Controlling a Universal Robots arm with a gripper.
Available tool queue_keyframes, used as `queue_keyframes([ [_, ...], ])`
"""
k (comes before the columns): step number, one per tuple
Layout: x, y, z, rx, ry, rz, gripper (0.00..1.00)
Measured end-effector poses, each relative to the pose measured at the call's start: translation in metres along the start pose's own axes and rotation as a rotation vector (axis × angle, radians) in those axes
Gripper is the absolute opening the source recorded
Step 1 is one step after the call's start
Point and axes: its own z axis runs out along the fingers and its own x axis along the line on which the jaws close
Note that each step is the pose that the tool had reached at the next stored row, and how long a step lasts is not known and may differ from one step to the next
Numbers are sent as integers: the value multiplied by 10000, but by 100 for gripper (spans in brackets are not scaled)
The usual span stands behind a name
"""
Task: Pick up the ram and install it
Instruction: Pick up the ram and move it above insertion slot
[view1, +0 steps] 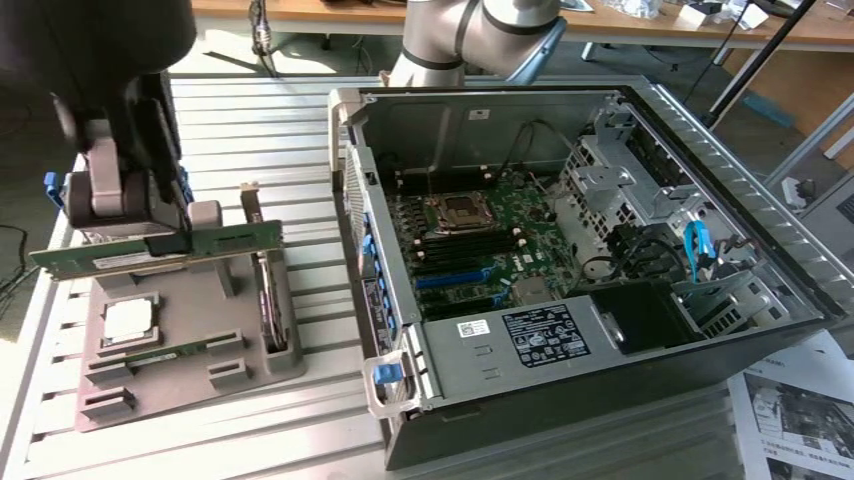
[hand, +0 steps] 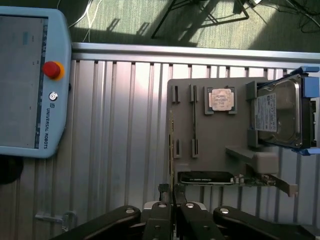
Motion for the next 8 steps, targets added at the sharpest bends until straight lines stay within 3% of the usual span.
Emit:
queue_keyframes([
  [8, 19, -350, -13, -22, 8, -1, 13],
])
